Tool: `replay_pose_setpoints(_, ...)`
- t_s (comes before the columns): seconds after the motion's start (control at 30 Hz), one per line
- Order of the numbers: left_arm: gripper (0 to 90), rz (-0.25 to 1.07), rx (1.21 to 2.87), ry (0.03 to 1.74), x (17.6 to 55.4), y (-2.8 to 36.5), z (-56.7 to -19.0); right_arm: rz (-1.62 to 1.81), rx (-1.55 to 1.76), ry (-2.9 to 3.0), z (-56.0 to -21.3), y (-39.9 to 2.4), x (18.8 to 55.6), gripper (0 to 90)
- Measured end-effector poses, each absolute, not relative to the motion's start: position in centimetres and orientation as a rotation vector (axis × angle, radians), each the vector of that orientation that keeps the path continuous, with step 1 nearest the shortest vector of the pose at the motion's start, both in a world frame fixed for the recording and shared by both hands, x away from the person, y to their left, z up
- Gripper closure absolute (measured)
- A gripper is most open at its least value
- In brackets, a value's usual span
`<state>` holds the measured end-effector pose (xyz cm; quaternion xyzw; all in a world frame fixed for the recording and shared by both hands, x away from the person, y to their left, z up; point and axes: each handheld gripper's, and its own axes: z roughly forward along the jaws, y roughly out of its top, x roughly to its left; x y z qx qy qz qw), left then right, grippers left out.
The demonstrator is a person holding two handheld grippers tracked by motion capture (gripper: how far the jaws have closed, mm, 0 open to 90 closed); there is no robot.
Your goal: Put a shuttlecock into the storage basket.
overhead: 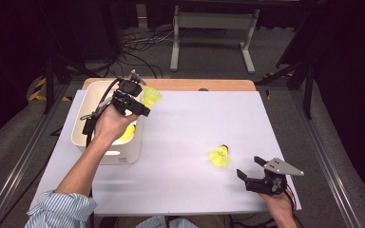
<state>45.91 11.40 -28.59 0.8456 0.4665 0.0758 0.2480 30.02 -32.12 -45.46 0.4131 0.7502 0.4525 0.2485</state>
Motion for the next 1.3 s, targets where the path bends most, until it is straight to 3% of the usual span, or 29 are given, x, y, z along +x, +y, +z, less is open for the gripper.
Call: replay_pose_setpoints(1.3,64.7,0.226,2.242,1.365,46.1,14.6,-29.2,1.227,1.126,2.045,-45.5,-32.1,30.0,14.0)
